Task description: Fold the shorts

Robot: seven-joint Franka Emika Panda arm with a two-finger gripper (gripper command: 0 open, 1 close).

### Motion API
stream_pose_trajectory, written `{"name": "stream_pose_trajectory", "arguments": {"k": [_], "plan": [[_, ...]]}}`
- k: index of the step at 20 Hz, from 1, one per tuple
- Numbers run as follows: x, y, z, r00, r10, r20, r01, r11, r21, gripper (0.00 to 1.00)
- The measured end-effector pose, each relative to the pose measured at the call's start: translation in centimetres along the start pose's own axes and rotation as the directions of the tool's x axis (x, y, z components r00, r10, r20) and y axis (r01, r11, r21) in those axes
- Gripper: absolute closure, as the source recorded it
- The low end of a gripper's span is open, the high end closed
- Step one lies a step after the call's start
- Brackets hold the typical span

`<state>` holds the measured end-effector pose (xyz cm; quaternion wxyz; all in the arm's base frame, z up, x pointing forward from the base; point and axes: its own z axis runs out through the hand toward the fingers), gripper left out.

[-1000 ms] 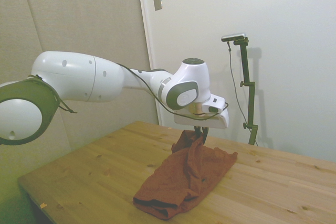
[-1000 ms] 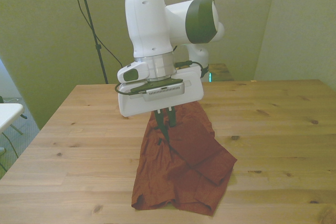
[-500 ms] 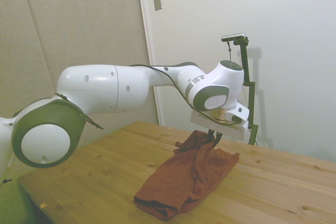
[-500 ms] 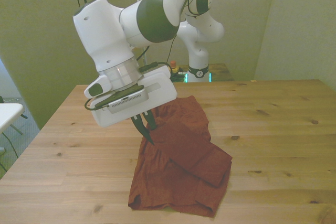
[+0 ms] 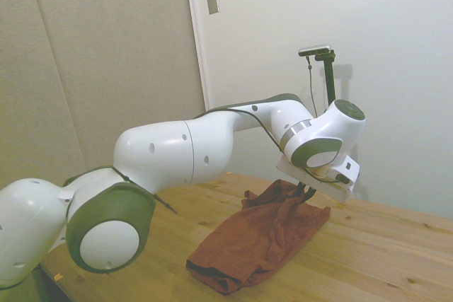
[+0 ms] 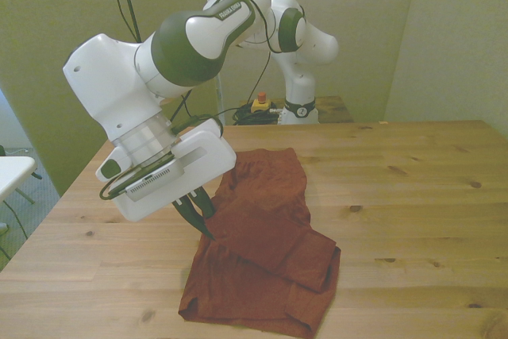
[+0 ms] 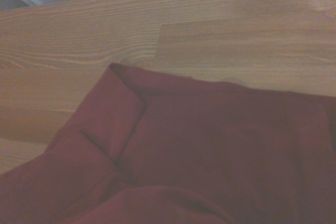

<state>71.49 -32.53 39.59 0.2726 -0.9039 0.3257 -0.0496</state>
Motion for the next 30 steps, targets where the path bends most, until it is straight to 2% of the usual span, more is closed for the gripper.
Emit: {"name": "stream_pose_trajectory", "arguments": {"k": [4,15,18,19,21,24,27,30], "plan": [[0.3,-0.7,0.8,1.0,0.001,0.005,-0.001,1.0,0.024,0.0],[0.9,0.0,-0.1,1.0,0.027,0.002,-0.027,0.997,0.071,0.0],[0.5,-1.1,-1.4,1.0,0.026,0.001,-0.026,0.996,0.082,0.0],[0.1,-1.5,-2.0,0.999,0.04,0.012,-0.041,0.997,0.068,0.0],[-1.0,-2.6,-3.3,0.996,0.087,0.021,-0.087,0.996,-0.014,0.0],[-3.0,-6.0,-4.9,0.995,0.103,-0.011,-0.103,0.983,-0.149,0.0],[-5.9,-11.0,-5.6,0.992,0.107,-0.067,-0.122,0.953,-0.276,0.0],[-9.7,-16.5,-5.4,0.99,0.073,-0.118,-0.114,0.91,-0.397,0.0]]}}
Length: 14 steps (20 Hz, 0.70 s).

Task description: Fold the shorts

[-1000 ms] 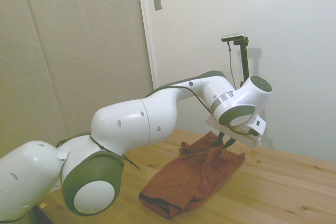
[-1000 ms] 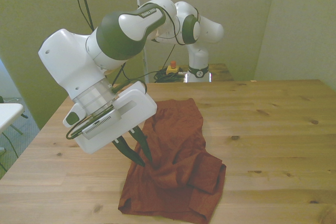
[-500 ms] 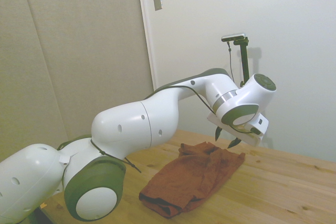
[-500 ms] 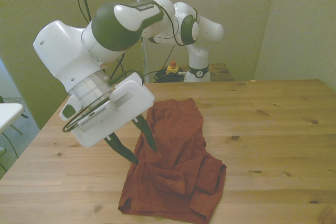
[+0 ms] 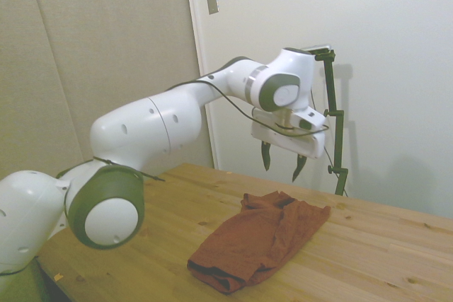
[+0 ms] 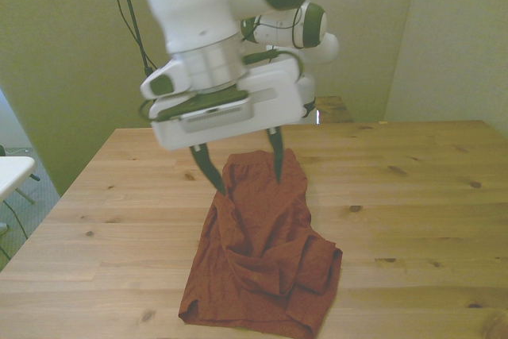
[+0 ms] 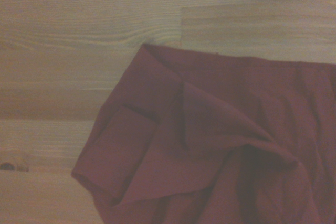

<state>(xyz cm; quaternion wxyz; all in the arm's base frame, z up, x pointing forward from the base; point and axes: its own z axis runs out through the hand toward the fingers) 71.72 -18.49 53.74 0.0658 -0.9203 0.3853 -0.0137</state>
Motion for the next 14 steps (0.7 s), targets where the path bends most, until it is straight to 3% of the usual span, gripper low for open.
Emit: {"name": "stream_pose_trajectory", "arguments": {"k": [4,9,14], "plan": [[-6.2,-4.4,-3.0,0.999,-0.031,-0.01,0.03,0.998,-0.053,0.0],[-12.5,-5.0,-5.9,0.998,-0.048,0.038,0.051,0.995,-0.088,0.0],[-18.1,-5.7,-5.5,0.997,-0.066,0.049,0.072,0.989,-0.13,0.0]]}}
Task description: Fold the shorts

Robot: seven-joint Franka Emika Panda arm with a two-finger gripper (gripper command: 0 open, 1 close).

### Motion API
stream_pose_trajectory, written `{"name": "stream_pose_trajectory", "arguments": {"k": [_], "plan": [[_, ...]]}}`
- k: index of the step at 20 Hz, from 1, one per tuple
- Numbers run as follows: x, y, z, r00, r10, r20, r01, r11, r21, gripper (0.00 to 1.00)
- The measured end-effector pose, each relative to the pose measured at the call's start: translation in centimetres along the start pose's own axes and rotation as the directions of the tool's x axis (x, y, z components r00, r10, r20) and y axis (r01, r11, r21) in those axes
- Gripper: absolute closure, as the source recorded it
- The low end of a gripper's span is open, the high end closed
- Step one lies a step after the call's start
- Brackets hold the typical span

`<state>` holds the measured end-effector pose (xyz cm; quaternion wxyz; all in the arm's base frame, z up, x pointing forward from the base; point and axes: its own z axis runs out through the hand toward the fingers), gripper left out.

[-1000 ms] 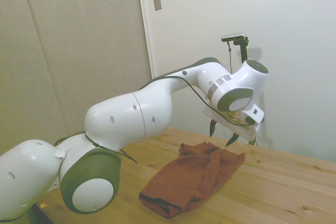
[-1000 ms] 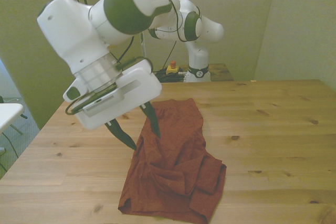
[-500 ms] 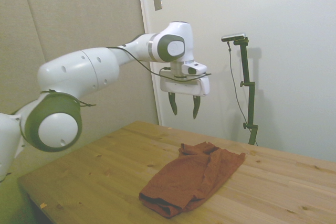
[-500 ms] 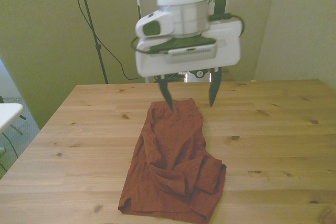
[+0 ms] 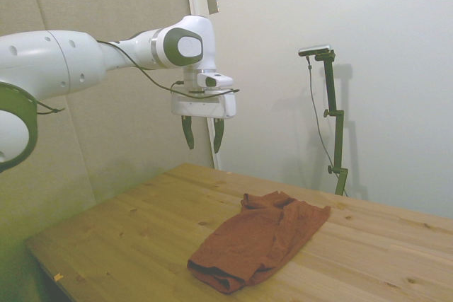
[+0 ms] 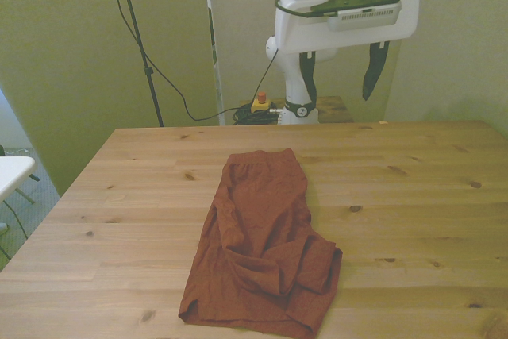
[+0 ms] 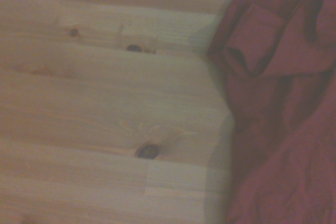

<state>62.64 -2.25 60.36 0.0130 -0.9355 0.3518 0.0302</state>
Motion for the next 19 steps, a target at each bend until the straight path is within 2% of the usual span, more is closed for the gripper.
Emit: {"name": "stream_pose_trajectory", "arguments": {"k": [4,8,11,16,19], "plan": [[-3.2,-2.3,2.4,0.997,0.051,-0.059,-0.049,0.998,0.037,0.0],[-8.4,-4.0,6.3,0.998,0.06,-0.027,-0.06,0.998,0.014,0.0],[-12.4,-4.7,9.0,0.996,0.06,-0.062,-0.061,0.998,-0.012,0.0],[-20.2,-3.6,13.9,0.996,0.049,-0.08,-0.054,0.997,-0.057,0.0],[-25.0,-1.9,16.4,0.998,0.028,-0.054,-0.031,0.998,-0.062,0.0]]}}
